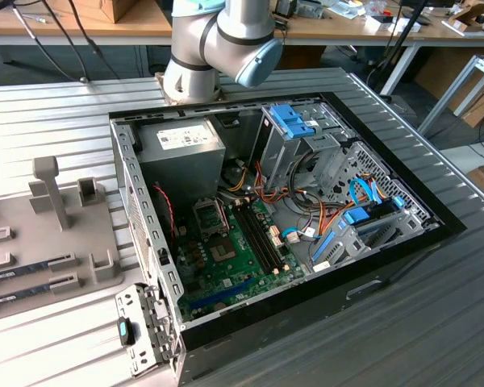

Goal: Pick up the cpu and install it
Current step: 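Pick up the cpu and move it towards the insertion slot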

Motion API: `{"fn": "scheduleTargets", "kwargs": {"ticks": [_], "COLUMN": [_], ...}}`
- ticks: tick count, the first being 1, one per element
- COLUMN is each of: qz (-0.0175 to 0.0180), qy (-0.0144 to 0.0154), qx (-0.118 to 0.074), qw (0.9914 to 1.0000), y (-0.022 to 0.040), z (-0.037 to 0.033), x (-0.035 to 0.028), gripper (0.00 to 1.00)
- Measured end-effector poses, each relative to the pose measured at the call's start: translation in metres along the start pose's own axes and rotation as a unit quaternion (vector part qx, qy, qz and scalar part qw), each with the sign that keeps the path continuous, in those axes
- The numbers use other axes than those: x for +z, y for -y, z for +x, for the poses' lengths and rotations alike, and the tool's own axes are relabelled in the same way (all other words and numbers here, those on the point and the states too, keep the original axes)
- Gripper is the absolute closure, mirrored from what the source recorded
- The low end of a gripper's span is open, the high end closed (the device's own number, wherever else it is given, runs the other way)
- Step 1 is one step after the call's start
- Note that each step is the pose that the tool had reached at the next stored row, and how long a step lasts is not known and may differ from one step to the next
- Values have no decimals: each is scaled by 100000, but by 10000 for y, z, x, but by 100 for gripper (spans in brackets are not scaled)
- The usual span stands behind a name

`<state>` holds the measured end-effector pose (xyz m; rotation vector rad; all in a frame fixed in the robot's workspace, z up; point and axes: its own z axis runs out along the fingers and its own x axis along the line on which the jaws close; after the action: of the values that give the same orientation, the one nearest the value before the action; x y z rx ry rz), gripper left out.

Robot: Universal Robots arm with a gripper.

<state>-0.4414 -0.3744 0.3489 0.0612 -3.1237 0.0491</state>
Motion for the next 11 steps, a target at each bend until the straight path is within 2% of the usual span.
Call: {"fn": "scheduleTargets", "kwargs": {"ticks": [11], "qz": [-1], "qy": [0], "qx": [-1], "qw": [100000], "y": [3], "z": [2], "x": [-90], "gripper": [53]}}
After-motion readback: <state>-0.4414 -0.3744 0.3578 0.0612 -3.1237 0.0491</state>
